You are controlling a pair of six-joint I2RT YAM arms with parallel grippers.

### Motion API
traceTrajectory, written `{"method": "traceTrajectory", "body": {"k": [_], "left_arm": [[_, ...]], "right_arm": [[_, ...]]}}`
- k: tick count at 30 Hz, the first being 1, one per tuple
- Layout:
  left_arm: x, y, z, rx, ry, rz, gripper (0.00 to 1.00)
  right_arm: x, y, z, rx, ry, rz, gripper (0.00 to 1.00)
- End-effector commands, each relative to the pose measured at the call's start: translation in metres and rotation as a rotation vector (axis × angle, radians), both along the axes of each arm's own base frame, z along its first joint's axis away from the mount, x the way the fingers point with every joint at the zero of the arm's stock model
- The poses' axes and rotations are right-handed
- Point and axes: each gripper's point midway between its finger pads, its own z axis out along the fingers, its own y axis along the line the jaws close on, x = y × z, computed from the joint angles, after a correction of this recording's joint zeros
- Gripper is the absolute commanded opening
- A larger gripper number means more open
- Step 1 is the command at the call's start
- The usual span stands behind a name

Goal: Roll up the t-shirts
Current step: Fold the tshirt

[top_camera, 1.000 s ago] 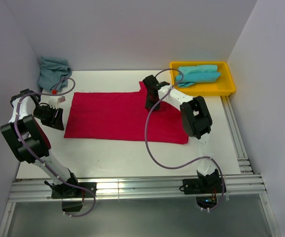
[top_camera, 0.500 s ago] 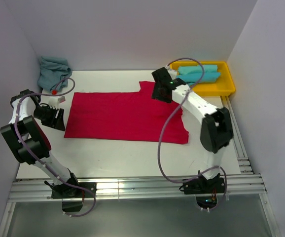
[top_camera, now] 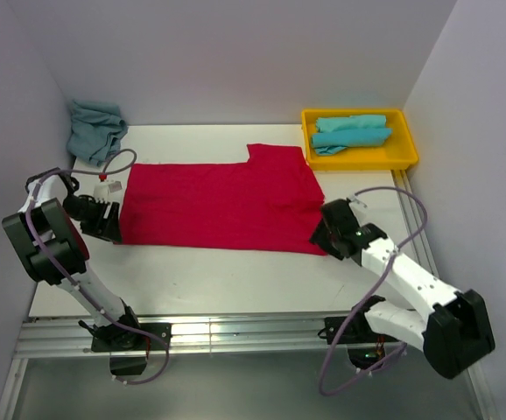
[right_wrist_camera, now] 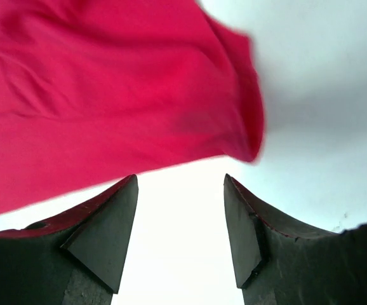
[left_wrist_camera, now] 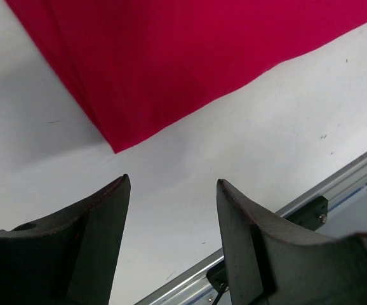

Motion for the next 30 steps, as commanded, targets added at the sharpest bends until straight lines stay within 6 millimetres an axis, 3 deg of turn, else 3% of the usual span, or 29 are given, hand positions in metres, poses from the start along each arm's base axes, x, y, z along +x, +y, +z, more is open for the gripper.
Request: {"method": "traceTrajectory", "body": {"k": [1, 5, 13, 25, 30], "left_arm": [[-0.013, -0.009, -0.006, -0.049, 0.059, -0.015, 0.63], [-0.015, -0.012, -0.011, -0.069, 0.072, -0.011, 0.63], [-0.008, -0.016, -0.019, -0.098, 0.066, 0.019, 0.62], [0.013, -0.019, -0.031, -0.101, 0.051, 0.090, 0.61], [0.025, -0.002, -0.041, -0.005, 0.042, 0.179, 0.60]], "right_arm": [[-0.004, 0.001, 0.001, 0.099, -0.071, -0.079, 0.64], [-0.019, -0.013, -0.021, 0.101, -0.044, -0.115, 0.66], [-0.009, -0.038, -0.040, 0.122, -0.043, -0.187, 0.67], [0.005, -0.040, -0.053, 0.122, -0.025, -0.191, 0.64], [0.007, -0.040, -0.058, 0.115, -0.014, -0.176, 0.62]]}}
